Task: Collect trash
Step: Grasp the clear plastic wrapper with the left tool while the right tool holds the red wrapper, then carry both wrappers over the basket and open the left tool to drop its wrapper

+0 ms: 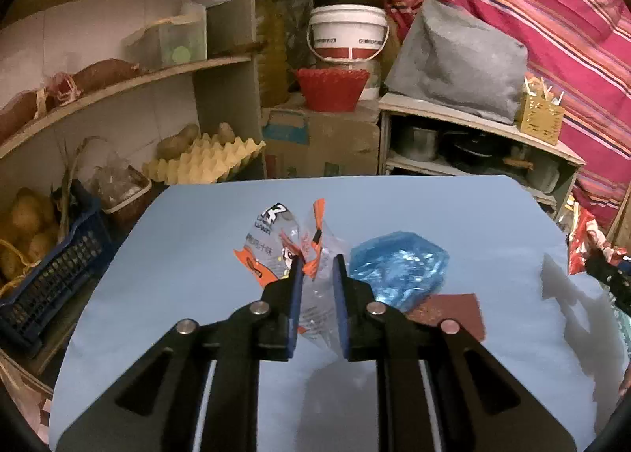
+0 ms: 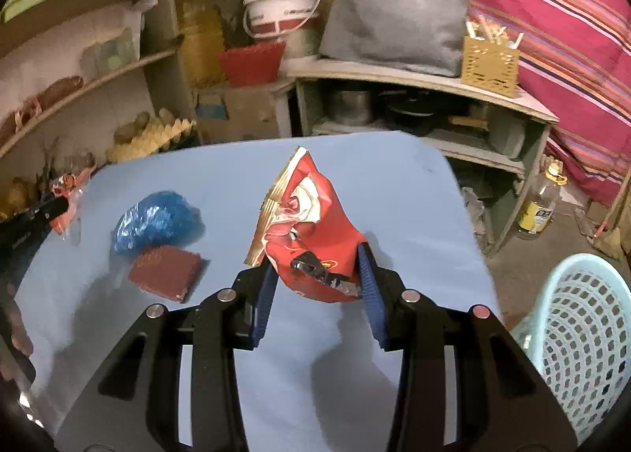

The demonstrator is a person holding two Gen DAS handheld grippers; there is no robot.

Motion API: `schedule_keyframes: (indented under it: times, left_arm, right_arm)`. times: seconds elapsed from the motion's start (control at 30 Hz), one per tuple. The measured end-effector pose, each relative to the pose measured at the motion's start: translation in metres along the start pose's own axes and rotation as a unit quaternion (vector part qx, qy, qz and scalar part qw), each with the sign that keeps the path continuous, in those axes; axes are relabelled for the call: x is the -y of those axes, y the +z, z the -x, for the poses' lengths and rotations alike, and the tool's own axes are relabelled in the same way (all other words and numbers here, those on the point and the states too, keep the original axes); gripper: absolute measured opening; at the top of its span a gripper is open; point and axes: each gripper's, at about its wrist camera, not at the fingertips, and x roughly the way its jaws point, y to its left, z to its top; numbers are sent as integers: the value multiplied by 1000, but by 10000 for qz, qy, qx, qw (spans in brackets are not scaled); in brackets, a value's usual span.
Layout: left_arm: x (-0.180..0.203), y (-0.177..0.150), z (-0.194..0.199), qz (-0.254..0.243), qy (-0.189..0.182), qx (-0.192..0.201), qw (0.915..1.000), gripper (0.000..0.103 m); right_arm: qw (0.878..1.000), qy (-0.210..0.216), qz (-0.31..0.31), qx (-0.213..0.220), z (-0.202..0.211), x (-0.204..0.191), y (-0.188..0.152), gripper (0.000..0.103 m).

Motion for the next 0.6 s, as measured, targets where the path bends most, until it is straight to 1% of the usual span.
schedule_keyframes:
  times: [0.13, 0.27, 0.43, 0.6]
  left_arm:
    - [15, 0, 16, -60, -4, 175, 9998, 16]
    - [34, 1, 26, -132, -131, 296, 9994, 16]
    - [63, 2, 35, -206, -361, 357, 9985, 15]
    - [98, 2, 45, -356, -632, 424, 9965, 15]
  right_arm:
    - [9995, -142, -120, 257, 26, 22, -3, 41]
    - [9985, -312, -201, 397, 49, 44, -7, 41]
    - [9969, -567, -228, 506, 74, 70, -15, 41]
    - [9942, -813, -413, 562, 97, 105, -27, 41]
